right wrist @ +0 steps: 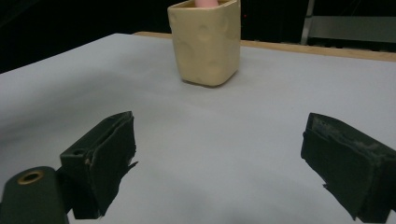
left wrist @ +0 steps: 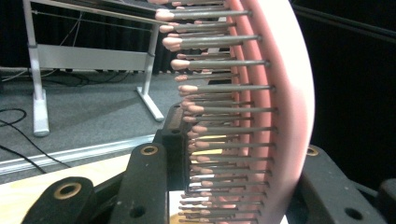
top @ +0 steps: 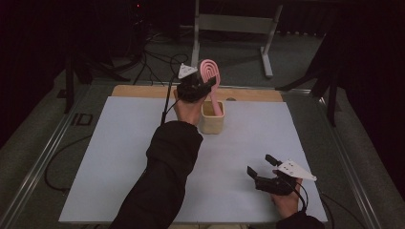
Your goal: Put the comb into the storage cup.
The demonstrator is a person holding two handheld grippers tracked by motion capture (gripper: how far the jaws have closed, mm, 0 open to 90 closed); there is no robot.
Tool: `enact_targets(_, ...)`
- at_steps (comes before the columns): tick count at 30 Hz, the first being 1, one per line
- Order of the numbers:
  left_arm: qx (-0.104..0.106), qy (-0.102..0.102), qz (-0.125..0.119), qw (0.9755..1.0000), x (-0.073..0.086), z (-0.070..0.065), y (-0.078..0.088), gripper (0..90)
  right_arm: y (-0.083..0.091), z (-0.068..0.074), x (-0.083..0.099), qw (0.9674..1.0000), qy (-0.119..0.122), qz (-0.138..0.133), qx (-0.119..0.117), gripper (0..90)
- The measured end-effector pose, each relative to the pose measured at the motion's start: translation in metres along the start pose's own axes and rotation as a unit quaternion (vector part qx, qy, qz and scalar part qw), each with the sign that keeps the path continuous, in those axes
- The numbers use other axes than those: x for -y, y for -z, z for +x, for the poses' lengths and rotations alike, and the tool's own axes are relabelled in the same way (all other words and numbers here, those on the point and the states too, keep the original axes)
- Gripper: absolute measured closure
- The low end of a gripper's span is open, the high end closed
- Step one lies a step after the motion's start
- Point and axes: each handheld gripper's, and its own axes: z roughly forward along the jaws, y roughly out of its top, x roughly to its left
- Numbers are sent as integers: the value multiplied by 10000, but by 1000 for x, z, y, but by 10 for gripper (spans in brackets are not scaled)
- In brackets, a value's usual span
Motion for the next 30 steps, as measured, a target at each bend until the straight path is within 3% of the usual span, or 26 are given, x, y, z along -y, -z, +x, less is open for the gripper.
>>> enact_targets(30,-15,50,149,9999,14,1,-5,643,0,0,0,10000,3,-10,-22,98)
